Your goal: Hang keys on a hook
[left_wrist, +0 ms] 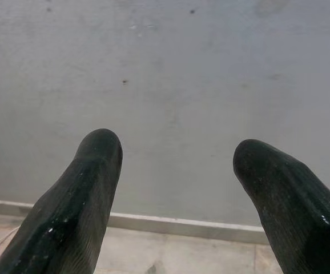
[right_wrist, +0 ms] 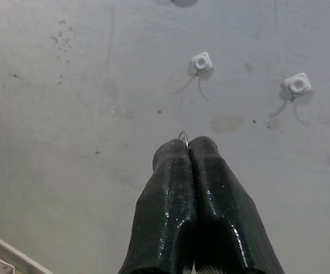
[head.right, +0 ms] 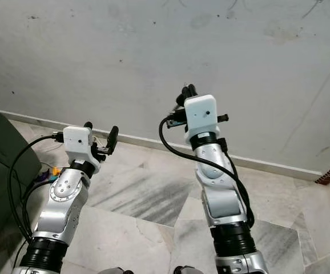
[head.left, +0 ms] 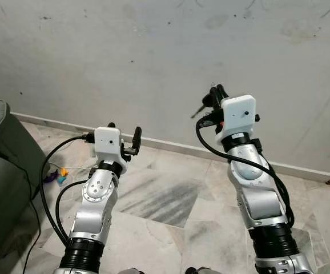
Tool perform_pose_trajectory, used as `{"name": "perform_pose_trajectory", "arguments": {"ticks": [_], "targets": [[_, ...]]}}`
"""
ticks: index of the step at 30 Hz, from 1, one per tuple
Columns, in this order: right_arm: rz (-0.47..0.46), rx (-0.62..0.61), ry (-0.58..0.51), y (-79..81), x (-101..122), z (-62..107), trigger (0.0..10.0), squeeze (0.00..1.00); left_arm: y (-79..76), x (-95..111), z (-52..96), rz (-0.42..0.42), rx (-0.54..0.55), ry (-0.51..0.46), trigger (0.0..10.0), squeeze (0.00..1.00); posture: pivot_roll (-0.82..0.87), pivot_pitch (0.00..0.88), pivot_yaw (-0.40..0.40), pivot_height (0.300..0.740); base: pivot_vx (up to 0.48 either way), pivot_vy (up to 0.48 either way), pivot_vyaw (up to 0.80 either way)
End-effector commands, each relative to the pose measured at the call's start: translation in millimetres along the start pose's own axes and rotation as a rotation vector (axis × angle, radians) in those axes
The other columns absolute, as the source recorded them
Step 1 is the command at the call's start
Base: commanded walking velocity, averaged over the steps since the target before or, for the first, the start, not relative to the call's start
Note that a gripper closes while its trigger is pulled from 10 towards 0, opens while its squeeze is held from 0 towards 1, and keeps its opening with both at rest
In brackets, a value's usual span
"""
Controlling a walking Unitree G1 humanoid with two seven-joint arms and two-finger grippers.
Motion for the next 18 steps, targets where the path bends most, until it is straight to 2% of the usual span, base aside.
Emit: {"name": "perform_pose_trajectory", "arguments": {"ticks": [1, 14, 18], "targets": [[-0.01, 0.008, -0.018, 3.7, 5, -1.1, 10.0, 0.0, 4.1, 2, -0.5, 0.005, 0.009, -0.005, 10.0, 0.0, 0.01, 0.127, 0.05, 0.74, 0.0, 0.0, 0.0], [-0.025, 0.004, -0.018, 3.6, 4, -1.6, 10.0, 0.0, -7.7, 2, 2.2, 0.053, -0.043, -0.008, 10.0, 0.0, 0.01, 0.13, 0.049, 0.74, 0.0, 0.0, 0.0], [-0.031, 0.003, -0.017, 3.7, 4, -1.2, 10.0, 0.0, -11.0, 2, 3.5, 0.064, -0.06, -0.009, 10.0, 0.0, 0.01, 0.131, 0.049, 0.74, 0.265, 0.0, 0.0]]}}
Point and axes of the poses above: a point about 5 cm out from each wrist's last joint towards the gripper, its own z axis pointing back from the gripper into the wrist, its own x axis along the axis of the wrist's last joint, y = z × x, the point moved 6 cm from there along -z, pointing out of the wrist towards the gripper, and after that the axes turned 13 degrees about z, right-handed, at the moved point
